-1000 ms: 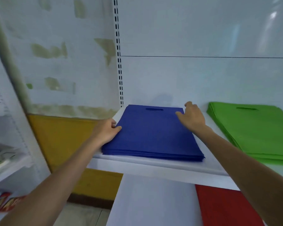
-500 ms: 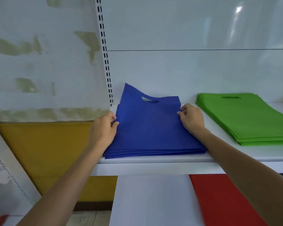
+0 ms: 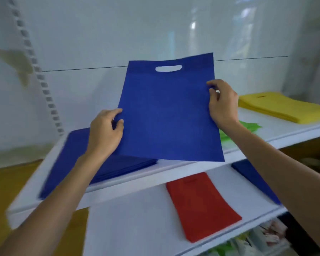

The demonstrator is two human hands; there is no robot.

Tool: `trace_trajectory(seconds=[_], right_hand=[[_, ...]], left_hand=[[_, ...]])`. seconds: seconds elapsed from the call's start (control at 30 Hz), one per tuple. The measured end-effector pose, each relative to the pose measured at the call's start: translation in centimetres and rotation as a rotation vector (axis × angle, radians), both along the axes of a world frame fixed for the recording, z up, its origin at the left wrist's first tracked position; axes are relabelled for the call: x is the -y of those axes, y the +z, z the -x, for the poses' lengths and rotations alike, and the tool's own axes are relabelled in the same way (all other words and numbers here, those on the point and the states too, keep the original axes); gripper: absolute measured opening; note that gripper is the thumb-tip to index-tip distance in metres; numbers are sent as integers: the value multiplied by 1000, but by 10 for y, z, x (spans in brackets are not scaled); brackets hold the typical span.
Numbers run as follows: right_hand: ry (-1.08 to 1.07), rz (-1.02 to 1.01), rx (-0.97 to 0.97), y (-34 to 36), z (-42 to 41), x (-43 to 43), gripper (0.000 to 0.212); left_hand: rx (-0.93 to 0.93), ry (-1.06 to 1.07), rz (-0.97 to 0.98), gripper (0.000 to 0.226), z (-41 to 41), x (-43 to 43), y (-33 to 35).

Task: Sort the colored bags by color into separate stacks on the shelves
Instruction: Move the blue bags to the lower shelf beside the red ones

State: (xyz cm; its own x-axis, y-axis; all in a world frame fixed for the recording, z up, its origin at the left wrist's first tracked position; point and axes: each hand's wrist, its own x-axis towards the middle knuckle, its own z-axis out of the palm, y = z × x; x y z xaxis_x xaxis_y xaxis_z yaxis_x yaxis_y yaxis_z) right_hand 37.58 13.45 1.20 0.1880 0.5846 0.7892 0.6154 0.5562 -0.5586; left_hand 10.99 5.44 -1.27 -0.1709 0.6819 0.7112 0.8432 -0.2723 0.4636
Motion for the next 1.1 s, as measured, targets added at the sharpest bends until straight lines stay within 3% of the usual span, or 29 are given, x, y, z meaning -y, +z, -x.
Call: trace_trajectory(seconds=[0.3, 0.57, 0.8, 1.1], right_hand=[[-491, 158, 30, -30, -299, 87, 30], [-677, 420, 84, -100, -489, 153, 33], [-717, 581, 35, -185, -554, 132, 36], [-622, 796, 60, -255, -606, 14, 35]], left_hand=[[-8, -483, 122, 39, -294, -44, -36], [2, -784, 426, 41, -501, -36, -125], [57, -803, 585, 37, -579, -61, -200], [79, -734, 737, 30, -623, -163, -279]])
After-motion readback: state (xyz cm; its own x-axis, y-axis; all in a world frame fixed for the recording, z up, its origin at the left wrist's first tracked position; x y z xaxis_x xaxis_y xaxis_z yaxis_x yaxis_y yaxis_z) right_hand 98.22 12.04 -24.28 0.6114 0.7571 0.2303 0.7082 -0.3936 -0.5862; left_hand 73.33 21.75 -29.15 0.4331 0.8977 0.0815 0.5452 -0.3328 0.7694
